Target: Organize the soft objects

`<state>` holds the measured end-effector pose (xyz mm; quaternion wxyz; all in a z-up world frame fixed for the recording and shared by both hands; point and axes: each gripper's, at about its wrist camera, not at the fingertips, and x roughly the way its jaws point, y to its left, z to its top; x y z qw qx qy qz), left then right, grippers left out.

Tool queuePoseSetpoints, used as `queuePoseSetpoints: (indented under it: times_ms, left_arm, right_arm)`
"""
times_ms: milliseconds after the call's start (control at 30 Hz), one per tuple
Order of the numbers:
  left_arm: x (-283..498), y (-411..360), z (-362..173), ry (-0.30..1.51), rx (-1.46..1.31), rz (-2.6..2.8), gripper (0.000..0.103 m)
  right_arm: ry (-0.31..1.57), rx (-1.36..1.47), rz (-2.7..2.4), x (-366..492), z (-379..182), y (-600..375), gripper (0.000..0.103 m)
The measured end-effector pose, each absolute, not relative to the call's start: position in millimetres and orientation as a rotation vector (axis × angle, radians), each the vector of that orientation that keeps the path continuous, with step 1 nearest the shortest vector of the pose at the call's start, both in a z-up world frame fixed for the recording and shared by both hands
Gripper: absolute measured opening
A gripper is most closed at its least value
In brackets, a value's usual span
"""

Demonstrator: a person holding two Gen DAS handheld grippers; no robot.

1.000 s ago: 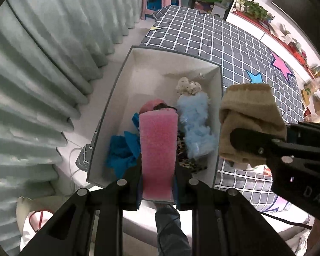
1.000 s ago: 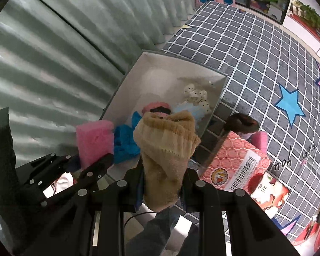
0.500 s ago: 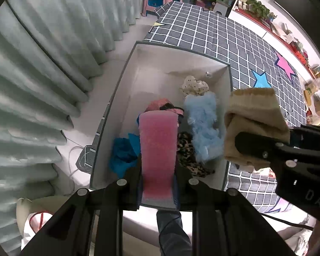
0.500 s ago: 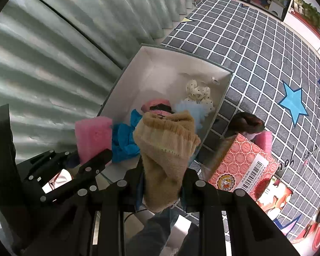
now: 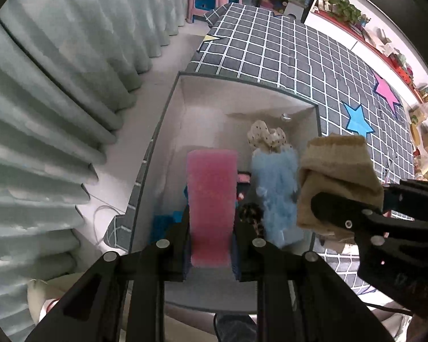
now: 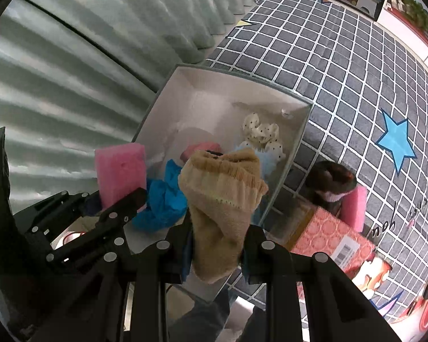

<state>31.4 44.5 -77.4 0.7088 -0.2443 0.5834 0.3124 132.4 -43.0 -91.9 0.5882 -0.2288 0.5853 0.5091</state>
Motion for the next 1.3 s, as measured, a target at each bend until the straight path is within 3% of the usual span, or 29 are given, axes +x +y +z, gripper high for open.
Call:
queuePoseSetpoints:
  times_ms: [1300]
  left_arm:
    - [87, 91, -129, 1.394, -0.549, 0.715, 0.024]
  right_arm:
    - [1.446, -0.454, 1.102, 172, -124, 11, 0.028]
